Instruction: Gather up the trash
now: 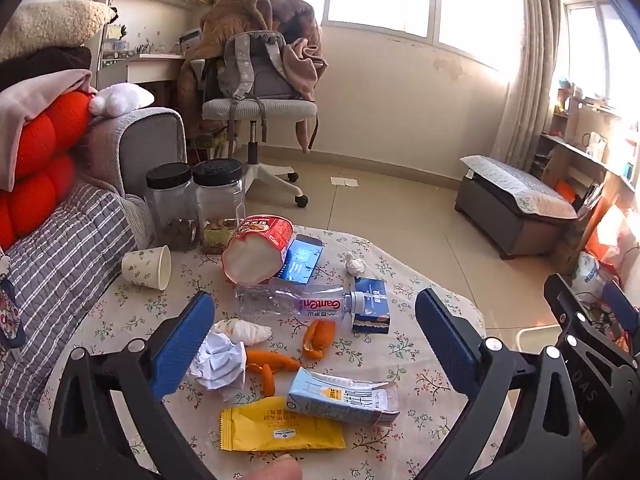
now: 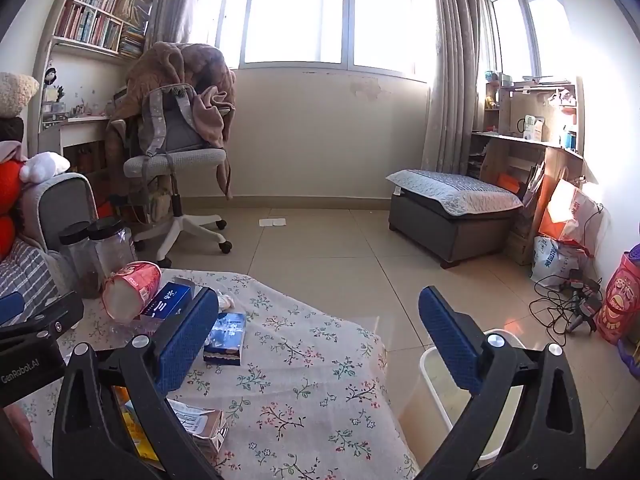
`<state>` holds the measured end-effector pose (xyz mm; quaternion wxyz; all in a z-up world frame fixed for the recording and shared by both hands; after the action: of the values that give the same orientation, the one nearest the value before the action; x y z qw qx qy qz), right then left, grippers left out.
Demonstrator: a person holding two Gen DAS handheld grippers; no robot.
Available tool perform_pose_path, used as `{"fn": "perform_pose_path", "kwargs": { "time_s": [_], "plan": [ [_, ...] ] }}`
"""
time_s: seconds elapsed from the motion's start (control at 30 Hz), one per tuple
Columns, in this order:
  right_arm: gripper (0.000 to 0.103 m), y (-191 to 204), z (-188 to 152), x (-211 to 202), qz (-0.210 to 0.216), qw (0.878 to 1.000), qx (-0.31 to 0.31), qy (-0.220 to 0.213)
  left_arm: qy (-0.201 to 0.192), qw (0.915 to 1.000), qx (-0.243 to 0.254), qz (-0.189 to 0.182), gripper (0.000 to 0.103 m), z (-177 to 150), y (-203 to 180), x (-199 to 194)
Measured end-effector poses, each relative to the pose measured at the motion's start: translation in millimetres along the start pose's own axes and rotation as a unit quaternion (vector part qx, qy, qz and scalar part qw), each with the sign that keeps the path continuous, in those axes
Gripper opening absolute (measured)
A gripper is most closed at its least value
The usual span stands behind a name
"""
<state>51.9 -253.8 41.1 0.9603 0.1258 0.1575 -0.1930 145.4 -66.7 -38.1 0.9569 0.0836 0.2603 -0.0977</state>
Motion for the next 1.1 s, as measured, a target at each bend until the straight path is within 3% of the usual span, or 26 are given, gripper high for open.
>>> {"fn": "perform_pose_path", "kwargs": {
  "time_s": [0.33, 1.1],
  "plan": [
    [0.096, 0.2, -0.3, -1.4, 0.002, 1.000, -0.001, 0.001, 0.012, 0.9999, 0.005, -0.008, 0.098, 18.4, -10.1, -44.4],
    [0.096, -1.3, -2.3, 1.2, 0.005, 1.000, 0.009, 0.009, 0.023, 0.9997, 0.003, -0.009, 0.098, 25.5, -10.8, -52.3]
  ]
}}
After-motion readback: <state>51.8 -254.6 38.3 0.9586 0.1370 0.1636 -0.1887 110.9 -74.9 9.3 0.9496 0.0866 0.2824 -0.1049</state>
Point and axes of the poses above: each gripper's, at about its wrist camera, not at the fingertips, and x roughly the way its jaws point, y to its left, z to its top, the point moved 9 cm from there along x, roughly the way its jaws point, and after that the axes turned 13 degrees about x, right-handed, at the moved point
